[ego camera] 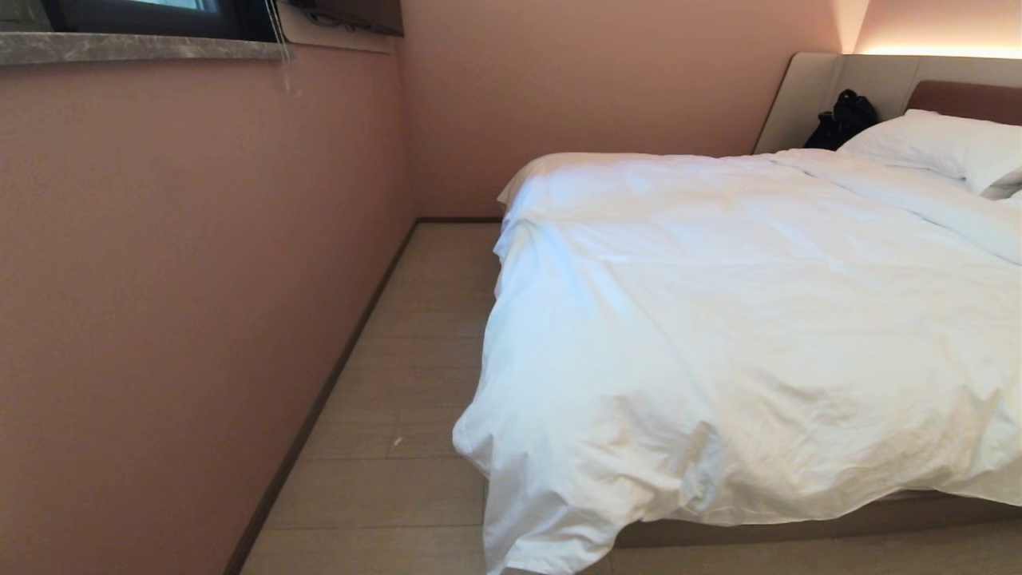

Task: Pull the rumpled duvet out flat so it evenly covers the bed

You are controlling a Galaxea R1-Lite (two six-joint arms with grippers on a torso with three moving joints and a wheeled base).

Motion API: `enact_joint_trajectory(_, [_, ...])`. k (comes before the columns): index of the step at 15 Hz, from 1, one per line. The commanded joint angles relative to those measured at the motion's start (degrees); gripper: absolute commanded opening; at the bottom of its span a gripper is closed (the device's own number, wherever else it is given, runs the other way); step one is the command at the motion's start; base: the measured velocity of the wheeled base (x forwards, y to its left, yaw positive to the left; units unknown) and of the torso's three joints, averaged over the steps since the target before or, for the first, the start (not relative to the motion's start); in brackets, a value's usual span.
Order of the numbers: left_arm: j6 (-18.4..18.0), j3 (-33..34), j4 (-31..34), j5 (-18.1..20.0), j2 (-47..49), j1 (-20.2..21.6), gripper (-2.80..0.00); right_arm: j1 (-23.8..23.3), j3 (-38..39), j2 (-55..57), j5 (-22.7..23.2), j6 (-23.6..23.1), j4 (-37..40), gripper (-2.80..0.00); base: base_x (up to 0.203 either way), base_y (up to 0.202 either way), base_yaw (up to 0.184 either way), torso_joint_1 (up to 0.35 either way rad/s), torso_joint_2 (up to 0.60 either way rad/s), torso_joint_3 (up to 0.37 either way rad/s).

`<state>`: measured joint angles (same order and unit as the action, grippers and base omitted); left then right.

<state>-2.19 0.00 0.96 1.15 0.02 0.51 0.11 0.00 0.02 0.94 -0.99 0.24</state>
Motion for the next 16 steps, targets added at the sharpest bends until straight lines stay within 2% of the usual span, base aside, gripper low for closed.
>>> enact_joint_trajectory(1, [0.0, 0.0, 0.0, 0.0, -0.02, 0.02, -2.8, 0.06, 0.0, -0.02, 0.03, 0.1, 0.02, -2.8, 0.0, 0.0, 0.0, 0.0, 0.0, 0.0])
enact_joint_trajectory(16, [0.0, 0.0, 0.0, 0.0, -0.02, 0.02, -2.8, 0.0, 0.0, -0.02, 0.03, 0.11, 0.02, -2.8, 0.0, 0.0, 0.0, 0.0, 0.0, 0.0])
